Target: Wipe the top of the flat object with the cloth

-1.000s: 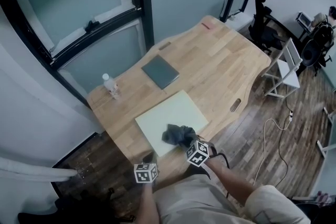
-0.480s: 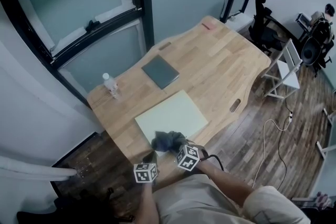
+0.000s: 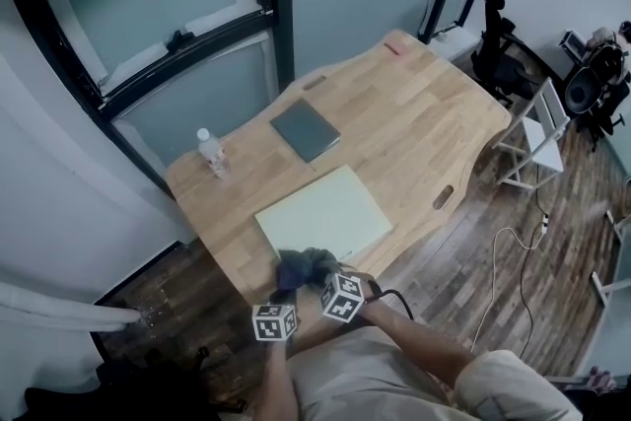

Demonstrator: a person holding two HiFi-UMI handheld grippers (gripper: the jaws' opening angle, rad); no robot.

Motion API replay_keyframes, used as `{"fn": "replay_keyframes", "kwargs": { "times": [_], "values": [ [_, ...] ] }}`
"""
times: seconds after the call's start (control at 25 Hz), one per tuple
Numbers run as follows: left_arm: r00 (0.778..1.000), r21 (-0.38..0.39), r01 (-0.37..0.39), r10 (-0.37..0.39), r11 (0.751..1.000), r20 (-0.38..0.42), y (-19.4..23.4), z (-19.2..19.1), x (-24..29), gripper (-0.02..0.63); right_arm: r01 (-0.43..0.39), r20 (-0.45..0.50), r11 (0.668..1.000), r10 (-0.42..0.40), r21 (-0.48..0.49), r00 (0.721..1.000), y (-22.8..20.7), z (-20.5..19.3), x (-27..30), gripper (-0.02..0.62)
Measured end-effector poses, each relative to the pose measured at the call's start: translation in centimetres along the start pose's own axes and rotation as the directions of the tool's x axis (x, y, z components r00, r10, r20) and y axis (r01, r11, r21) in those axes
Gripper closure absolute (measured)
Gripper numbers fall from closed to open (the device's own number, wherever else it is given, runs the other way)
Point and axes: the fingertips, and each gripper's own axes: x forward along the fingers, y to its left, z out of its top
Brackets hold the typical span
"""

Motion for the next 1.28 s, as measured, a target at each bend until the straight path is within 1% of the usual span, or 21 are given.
{"fn": "replay_keyframes", "kwargs": {
  "times": [0.4,0.68,0.8,1.12,1.28],
  "values": [
    [1.000,-0.021,0.001,-0.001,1.000,0.013,-0.6,-0.7,-0.4,0.599,-0.035,0.021,0.999,0.035,-0.019,0.999,2.1,1.9,0.9,0.517],
    [1.000,-0.031,-0.005,0.006,1.000,0.024,-0.7,-0.6,-0.6,0.600,-0.039,0.040,0.999,0.040,-0.013,0.998,2.4,2.6,0.9,0.517],
    [0.999,-0.053,-0.006,0.008,0.999,0.036,-0.8,-0.6,-0.6,0.598,-0.047,0.044,0.999,0.047,-0.012,0.998,2.6,2.8,0.9,0.517],
    [0.996,-0.112,-0.027,0.036,0.993,0.077,-0.8,-1.2,-1.0,0.598,-0.083,0.054,0.997,0.083,-0.002,0.995,2.8,2.8,1.1,0.515],
    [0.994,-0.107,-0.050,0.060,0.993,0.095,-0.3,-1.6,-2.5,0.598,-0.083,0.039,0.996,0.084,-0.036,0.996,2.8,2.6,1.2,0.515]
  ]
}}
